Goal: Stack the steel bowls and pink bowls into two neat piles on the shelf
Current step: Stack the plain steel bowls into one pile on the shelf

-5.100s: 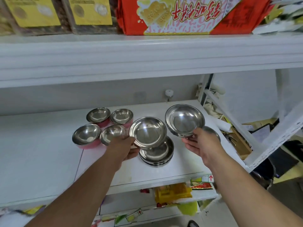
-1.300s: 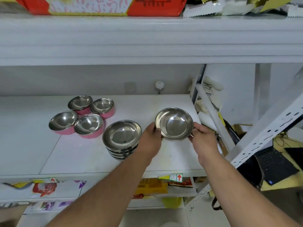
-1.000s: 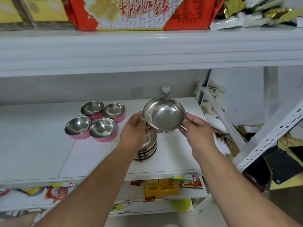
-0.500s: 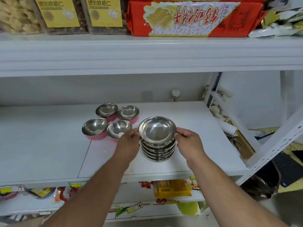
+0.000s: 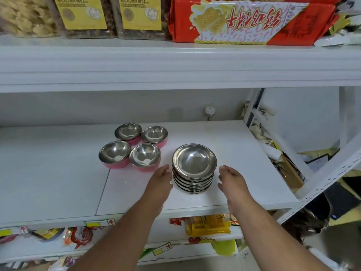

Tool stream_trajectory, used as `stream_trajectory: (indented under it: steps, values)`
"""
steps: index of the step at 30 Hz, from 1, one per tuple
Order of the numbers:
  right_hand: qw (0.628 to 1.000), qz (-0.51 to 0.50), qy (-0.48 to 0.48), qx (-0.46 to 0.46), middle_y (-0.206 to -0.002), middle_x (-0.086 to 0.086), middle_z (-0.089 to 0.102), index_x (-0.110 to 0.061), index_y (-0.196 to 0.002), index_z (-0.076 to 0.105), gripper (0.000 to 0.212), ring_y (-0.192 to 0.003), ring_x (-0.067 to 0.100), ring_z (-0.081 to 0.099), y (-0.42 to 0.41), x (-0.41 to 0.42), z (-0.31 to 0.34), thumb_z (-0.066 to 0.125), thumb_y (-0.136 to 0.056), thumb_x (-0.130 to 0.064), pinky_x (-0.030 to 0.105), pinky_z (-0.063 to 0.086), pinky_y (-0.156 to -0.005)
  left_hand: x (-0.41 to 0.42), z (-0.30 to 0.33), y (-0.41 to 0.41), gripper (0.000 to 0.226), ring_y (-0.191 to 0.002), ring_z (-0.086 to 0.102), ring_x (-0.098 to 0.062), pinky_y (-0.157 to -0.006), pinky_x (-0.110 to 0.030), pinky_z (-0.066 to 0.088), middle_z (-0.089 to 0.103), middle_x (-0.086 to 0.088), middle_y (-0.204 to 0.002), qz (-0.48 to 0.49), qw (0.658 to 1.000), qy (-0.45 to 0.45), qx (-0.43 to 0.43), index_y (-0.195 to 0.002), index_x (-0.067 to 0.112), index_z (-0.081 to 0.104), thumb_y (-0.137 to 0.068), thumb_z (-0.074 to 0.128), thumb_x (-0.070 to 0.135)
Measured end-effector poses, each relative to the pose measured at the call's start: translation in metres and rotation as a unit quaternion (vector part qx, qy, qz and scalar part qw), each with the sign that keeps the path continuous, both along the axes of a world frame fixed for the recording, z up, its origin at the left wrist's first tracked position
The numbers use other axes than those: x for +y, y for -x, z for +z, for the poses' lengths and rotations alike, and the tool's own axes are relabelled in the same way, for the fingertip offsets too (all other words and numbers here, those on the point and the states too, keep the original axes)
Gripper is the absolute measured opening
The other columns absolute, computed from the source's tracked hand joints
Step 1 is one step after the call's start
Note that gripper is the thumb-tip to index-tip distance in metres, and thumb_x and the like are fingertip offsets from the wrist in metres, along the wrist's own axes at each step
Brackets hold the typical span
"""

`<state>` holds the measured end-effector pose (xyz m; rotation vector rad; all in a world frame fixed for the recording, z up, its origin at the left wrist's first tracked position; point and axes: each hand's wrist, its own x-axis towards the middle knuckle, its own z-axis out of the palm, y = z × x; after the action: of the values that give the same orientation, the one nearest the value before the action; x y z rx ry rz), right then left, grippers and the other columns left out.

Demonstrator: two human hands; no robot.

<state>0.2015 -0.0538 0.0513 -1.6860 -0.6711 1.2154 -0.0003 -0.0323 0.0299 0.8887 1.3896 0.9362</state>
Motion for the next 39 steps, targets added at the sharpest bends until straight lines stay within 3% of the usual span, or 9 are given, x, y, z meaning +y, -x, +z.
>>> stream_trajectory:
  steps: [2,5,8,10,14,19,33,37,39]
  values:
    - [0.997,-0.005,0.026,0.068,-0.157,0.007,0.043,-0.016,-0.154,0.037,0.055,-0.132,0.023,0.048,0.000,0.000,-0.001,0.046,-0.104,-0.038,0.047,0.033,-0.119,0.002,-0.003,-0.003,0.050,-0.139,0.044,-0.022,-0.117,-0.045,0.036,0.041,-0.002,-0.155,0.014,0.997,0.023,-0.065,-0.154,0.017,0.036,-0.105,0.044,0.023]
    - [0.988,-0.009,0.040,0.147,-0.163,0.009,0.032,-0.011,-0.157,0.027,0.067,-0.147,0.027,0.035,0.000,0.004,-0.003,0.043,-0.103,-0.047,0.046,0.030,-0.120,0.007,-0.006,-0.008,0.051,-0.142,0.041,-0.022,-0.116,-0.046,0.036,0.039,0.000,-0.158,0.031,0.989,0.055,-0.131,-0.156,0.017,0.032,-0.106,0.042,0.026]
    - [0.982,0.011,0.042,0.186,-0.165,0.009,0.028,-0.009,-0.158,0.025,0.071,-0.150,0.024,0.030,0.000,0.010,-0.010,0.039,-0.103,-0.052,0.045,0.028,-0.121,0.011,-0.009,-0.011,0.043,-0.131,0.053,-0.016,-0.109,-0.044,0.043,0.054,0.003,-0.148,0.024,0.985,0.063,-0.159,-0.148,0.017,0.047,-0.106,0.045,0.029]
    - [0.978,0.037,0.038,0.200,-0.161,0.008,0.037,-0.009,-0.155,0.033,0.066,-0.145,0.022,0.038,0.000,0.013,-0.013,0.036,-0.104,-0.050,0.044,0.031,-0.120,0.011,-0.005,-0.015,0.034,-0.122,0.058,-0.011,-0.106,-0.042,0.045,0.066,0.005,-0.132,0.013,0.988,0.051,-0.143,-0.133,0.017,0.061,-0.104,0.047,0.028]
    - [0.979,0.055,0.023,0.194,-0.142,0.003,0.058,-0.012,-0.143,0.052,0.052,-0.122,0.017,0.054,-0.002,0.018,-0.013,0.037,-0.106,-0.044,0.042,0.040,-0.115,0.012,-0.002,-0.025,0.031,-0.118,0.060,-0.007,-0.108,-0.040,0.045,0.072,0.010,-0.118,0.004,0.992,0.033,-0.121,-0.124,0.022,0.067,-0.106,0.043,0.029]
    - [0.983,0.041,0.021,0.177,-0.124,0.000,0.061,-0.010,-0.141,0.054,0.049,-0.116,0.015,0.056,-0.017,0.033,-0.010,0.037,-0.107,-0.041,0.041,0.042,-0.114,0.027,-0.001,-0.044,0.033,-0.114,0.062,-0.006,-0.103,-0.036,0.047,0.072,0.008,-0.119,-0.001,0.993,0.031,-0.118,-0.124,0.021,0.066,-0.107,0.039,0.029]
    - [0.987,0.030,0.007,0.156,-0.138,0.002,0.061,-0.015,-0.134,0.060,0.045,-0.127,0.017,0.056,-0.065,0.094,-0.020,0.038,-0.106,-0.043,0.041,0.044,-0.111,0.083,0.001,-0.092,0.033,-0.111,0.065,-0.009,-0.100,-0.033,0.050,0.074,0.002,-0.115,-0.001,0.994,0.031,-0.108,-0.113,0.021,0.070,-0.106,0.039,0.030]
    - [0.984,0.011,0.009,0.176,-0.143,0.005,0.058,-0.010,-0.140,0.055,0.049,-0.130,0.019,0.055,-0.068,0.095,-0.025,0.037,-0.106,-0.041,0.042,0.042,-0.113,0.082,-0.001,-0.091,0.032,-0.116,0.062,-0.008,-0.094,-0.029,0.049,0.071,0.005,-0.122,-0.008,0.994,0.031,-0.105,-0.119,0.023,0.067,-0.106,0.039,0.029]
    - [0.981,-0.027,0.017,0.189,-0.148,0.008,0.052,-0.005,-0.147,0.045,0.056,-0.133,0.023,0.052,-0.066,0.091,-0.028,0.038,-0.106,-0.042,0.042,0.040,-0.115,0.080,-0.003,-0.087,0.034,-0.124,0.056,-0.009,-0.103,-0.034,0.047,0.060,0.009,-0.136,-0.003,0.995,0.028,-0.100,-0.132,0.023,0.060,-0.105,0.041,0.029]
